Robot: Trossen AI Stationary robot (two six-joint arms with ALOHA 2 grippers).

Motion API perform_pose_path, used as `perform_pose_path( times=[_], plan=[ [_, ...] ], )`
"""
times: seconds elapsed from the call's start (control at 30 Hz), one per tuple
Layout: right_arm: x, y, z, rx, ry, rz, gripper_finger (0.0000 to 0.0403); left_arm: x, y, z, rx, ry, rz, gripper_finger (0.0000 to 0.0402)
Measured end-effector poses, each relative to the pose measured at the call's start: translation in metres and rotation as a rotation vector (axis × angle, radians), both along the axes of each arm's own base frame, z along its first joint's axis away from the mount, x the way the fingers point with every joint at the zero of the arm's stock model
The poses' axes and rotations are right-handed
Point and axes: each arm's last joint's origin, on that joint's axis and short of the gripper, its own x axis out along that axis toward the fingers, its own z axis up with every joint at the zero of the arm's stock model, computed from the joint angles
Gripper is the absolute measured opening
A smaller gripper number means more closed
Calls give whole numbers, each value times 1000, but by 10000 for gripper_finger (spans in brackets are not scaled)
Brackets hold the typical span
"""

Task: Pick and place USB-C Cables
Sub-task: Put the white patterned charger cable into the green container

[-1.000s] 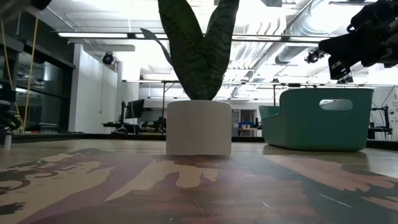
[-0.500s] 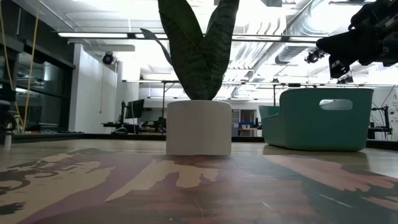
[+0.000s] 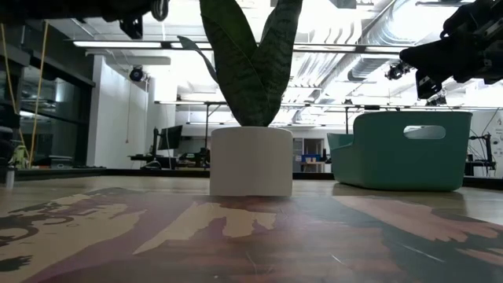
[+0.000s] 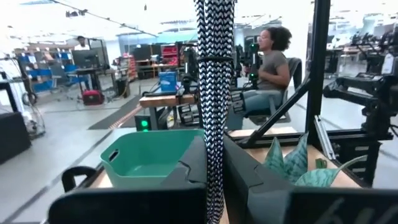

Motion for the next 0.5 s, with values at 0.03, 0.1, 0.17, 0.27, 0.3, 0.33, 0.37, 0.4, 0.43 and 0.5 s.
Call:
perform_pose_path(
  times=[0.03, 0.1, 0.17, 0.27, 0.3, 0.33, 0.37, 0.4, 0.43, 0.5],
  plan=[
    [0, 0, 0, 0, 0, 0, 0, 0, 2, -1, -12, 1, -3, 0],
    [0, 0, 0, 0, 0, 0, 0, 0, 4, -1, -26, -9, -14, 0],
    [0, 0, 0, 0, 0, 0, 0, 0, 5, -1, -35, -11, -23, 0],
    [0, 0, 0, 0, 0, 0, 0, 0, 5, -1, -36, -11, -29, 0],
    [0, 0, 0, 1, 0, 0, 0, 0, 5, -1, -36, -11, -29, 0],
    [0, 0, 0, 6, 0, 0, 0, 0, 5, -1, -37, -9, -29, 0],
    [0, 0, 0, 9, -3, -2, 0, 0, 5, -1, -39, -8, -29, 0],
    [0, 0, 2, 17, -17, -8, 0, 0, 5, -1, -46, -10, -30, 0],
    [0, -1, 5, 30, -49, -21, 0, 0, 5, -1, -51, -11, -30, 0],
    [-2, -2, 14, 39, -143, -47, 0, 0, 5, -1, -55, -11, -30, 0]
  ],
)
